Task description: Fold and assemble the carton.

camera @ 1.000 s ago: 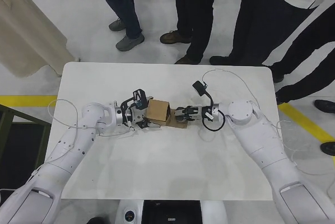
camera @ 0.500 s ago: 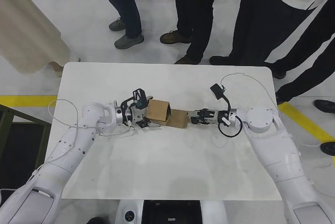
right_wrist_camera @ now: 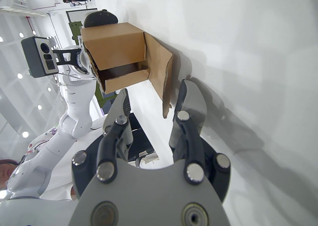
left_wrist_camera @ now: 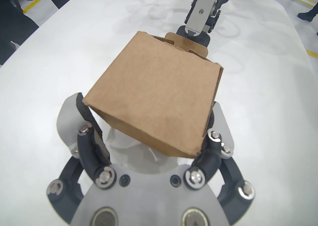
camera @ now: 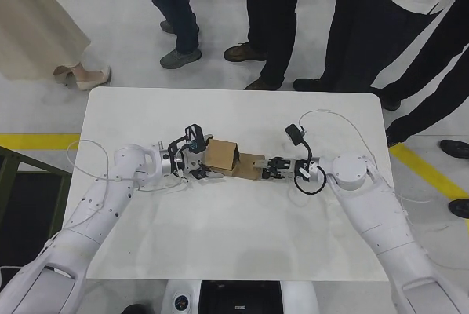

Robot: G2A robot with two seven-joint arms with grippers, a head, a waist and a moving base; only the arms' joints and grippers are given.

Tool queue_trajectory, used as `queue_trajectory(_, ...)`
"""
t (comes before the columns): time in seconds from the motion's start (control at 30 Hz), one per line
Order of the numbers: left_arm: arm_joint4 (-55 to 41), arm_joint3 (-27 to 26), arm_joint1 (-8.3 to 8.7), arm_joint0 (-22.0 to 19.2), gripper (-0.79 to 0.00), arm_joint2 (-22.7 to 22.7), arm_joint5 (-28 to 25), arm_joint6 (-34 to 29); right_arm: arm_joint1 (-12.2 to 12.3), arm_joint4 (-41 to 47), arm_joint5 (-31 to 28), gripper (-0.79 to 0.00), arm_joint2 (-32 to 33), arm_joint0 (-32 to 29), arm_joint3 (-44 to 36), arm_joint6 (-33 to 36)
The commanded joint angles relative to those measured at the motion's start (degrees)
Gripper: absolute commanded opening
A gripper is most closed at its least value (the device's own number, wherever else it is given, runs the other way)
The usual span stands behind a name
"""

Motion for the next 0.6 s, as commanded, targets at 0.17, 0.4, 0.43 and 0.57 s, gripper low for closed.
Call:
queue_trajectory(0.17,0.3,-0.4,0.06,0.3,0.0,-0.3,-0.4,-0.1,-1.1,4.6,-1.9,-0.437,-1.9,1.8,0.6,0.3)
queue_trajectory(0.4,0.5,-0.6,0.1,0.6,0.0,-0.6,-0.6,-0.1,-1.3,7.3,-2.7,-0.431,-1.9,2.5,-0.8,1.5)
queue_trajectory(0.43,0.5,-0.7,0.1,0.6,0.0,-0.6,-0.7,-0.2,-1.4,7.4,-2.7,-0.431,-2.1,2.6,-1.0,1.6)
queue_trajectory(0.57,0.6,-0.9,0.11,0.8,0.0,-0.6,-1.0,-0.3,-1.8,8.2,-3.0,-0.456,-3.2,3.1,-0.6,1.6)
